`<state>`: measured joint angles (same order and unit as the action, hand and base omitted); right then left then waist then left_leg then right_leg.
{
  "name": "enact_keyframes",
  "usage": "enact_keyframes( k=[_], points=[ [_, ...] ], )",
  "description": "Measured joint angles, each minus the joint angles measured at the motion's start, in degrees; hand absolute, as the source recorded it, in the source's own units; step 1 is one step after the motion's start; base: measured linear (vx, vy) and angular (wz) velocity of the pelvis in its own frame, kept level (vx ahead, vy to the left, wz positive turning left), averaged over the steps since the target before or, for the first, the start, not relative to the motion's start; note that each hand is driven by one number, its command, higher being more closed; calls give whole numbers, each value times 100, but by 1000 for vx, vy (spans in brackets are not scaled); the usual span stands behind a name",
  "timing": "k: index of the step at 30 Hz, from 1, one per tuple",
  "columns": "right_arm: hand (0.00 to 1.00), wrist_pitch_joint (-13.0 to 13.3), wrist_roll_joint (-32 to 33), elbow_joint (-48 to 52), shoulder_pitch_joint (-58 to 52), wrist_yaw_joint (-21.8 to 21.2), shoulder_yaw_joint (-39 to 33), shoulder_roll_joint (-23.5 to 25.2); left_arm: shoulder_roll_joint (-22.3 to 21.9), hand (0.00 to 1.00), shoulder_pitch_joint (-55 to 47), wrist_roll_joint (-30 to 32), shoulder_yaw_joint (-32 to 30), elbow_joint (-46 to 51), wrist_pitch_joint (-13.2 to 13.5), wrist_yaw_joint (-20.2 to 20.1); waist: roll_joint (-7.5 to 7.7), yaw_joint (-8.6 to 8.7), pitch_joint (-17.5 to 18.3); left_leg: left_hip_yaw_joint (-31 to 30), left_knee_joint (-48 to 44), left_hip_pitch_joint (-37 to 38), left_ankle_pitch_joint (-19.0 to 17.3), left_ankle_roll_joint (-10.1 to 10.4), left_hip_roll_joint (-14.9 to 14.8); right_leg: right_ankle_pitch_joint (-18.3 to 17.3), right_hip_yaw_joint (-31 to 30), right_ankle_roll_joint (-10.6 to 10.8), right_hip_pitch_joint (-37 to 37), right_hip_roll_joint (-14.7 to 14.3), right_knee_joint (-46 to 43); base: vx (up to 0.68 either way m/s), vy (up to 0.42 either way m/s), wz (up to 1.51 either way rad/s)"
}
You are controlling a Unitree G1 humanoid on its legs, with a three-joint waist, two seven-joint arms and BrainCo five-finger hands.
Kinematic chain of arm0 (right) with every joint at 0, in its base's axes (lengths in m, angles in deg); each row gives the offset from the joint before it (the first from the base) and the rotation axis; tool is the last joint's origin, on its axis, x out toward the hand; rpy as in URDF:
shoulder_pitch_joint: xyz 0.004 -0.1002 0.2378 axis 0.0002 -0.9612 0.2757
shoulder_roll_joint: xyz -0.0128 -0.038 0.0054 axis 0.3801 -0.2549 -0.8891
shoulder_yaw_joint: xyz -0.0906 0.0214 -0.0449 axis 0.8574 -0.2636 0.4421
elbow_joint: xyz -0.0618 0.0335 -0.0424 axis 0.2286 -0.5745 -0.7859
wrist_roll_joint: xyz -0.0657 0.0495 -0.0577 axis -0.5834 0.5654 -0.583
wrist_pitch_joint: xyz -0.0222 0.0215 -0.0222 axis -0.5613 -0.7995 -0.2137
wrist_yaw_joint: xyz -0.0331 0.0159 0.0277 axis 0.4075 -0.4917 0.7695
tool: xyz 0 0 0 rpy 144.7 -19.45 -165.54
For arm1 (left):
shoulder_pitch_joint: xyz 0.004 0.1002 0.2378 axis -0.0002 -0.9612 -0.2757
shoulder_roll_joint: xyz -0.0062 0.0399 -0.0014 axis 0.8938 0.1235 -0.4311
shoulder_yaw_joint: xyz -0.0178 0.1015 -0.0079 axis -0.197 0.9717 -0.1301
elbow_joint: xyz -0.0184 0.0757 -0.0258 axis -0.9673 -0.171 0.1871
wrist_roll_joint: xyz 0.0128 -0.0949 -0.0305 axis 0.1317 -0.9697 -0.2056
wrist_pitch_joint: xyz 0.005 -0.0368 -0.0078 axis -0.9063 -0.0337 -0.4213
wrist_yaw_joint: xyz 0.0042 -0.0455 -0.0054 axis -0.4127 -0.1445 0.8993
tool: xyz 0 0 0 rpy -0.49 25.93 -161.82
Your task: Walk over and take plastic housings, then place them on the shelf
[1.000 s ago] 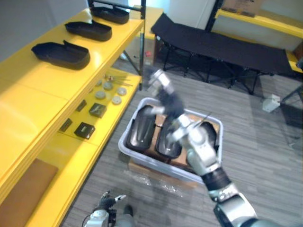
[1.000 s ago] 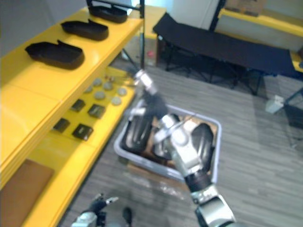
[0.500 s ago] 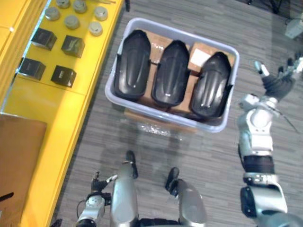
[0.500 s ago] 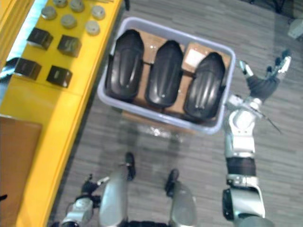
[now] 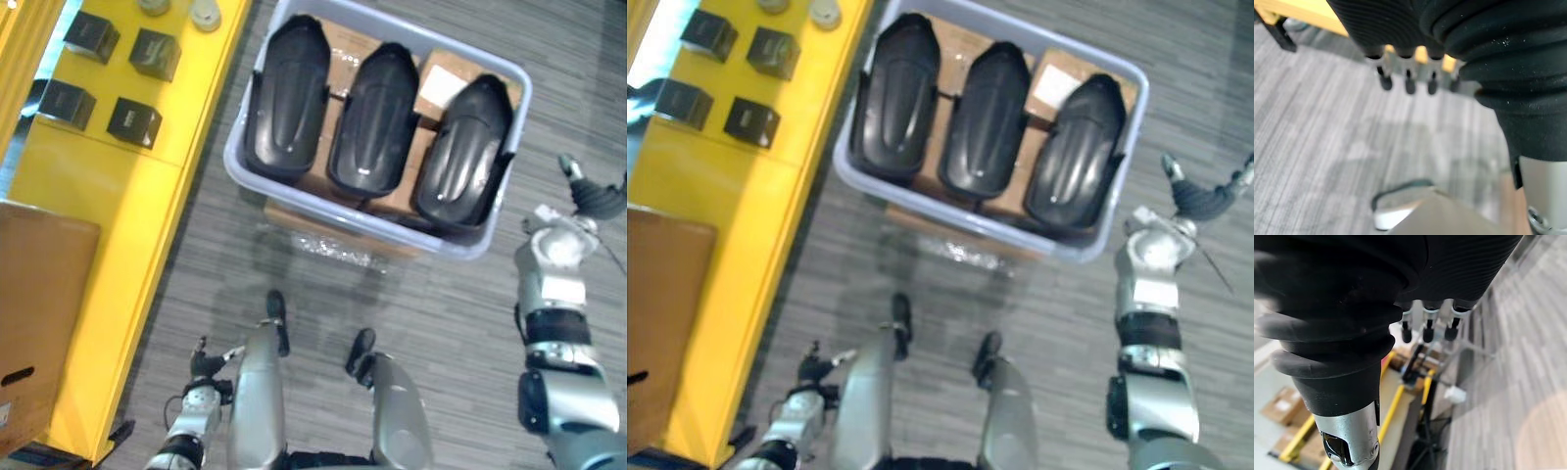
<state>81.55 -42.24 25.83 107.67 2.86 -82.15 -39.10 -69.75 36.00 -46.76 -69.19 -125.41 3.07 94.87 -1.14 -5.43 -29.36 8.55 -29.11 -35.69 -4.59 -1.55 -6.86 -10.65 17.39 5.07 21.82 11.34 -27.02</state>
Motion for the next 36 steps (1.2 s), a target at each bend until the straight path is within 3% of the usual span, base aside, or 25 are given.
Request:
enact_keyframes(
  k=[6,17,23,28,29,34,36],
  points=[
    [0,-207,382,-727,347,-337,21,-357,-220,0,-21,-125,49,-8,10,-96,-428,-46,-3,-35,76,-53,122,-63,167,13,117,84,64,174,-85,13,8,12],
    [0,-617,445,-921,793,-842,457,-946,-288,0,-60,-781,-28,197,32,-489,-526,-55,-1,-32,52,-225,167,-58,334,-283,138,99,447,483,-716,-4,-22,7],
    [0,-1088,449,-1026,1099,-1125,807,-1075,-342,0,-144,-845,-130,372,39,-687,-535,-74,1,-44,42,-246,184,-43,379,-424,158,79,532,585,-949,-12,-32,6],
    [0,-1788,449,-1267,1195,-1745,1011,-1199,-398,0,-178,-1008,-139,511,107,-926,-563,-101,17,-112,-61,-475,189,-35,391,-493,200,55,738,652,-1124,0,-2,5],
    [100,-1883,452,-1335,1194,-1819,1026,-1198,-398,0,-178,-1010,-139,521,110,-955,-563,-107,17,-127,-69,-476,190,-35,398,-499,218,54,735,661,-1143,10,-8,12],
    [100,-2498,390,-1570,1240,-2073,1142,-1358,-422,0,-199,-1195,-117,673,189,-1099,-564,-174,18,-190,-132,-527,194,-27,395,-565,288,45,717,673,-1217,-2,-18,7],
    [100,-2600,383,-1644,1258,-2067,1138,-1423,-438,0,-199,-1201,-115,673,282,-1110,-565,-174,19,-192,-127,-538,196,-24,393,-569,289,44,731,673,-1229,0,0,0]
  ],
)
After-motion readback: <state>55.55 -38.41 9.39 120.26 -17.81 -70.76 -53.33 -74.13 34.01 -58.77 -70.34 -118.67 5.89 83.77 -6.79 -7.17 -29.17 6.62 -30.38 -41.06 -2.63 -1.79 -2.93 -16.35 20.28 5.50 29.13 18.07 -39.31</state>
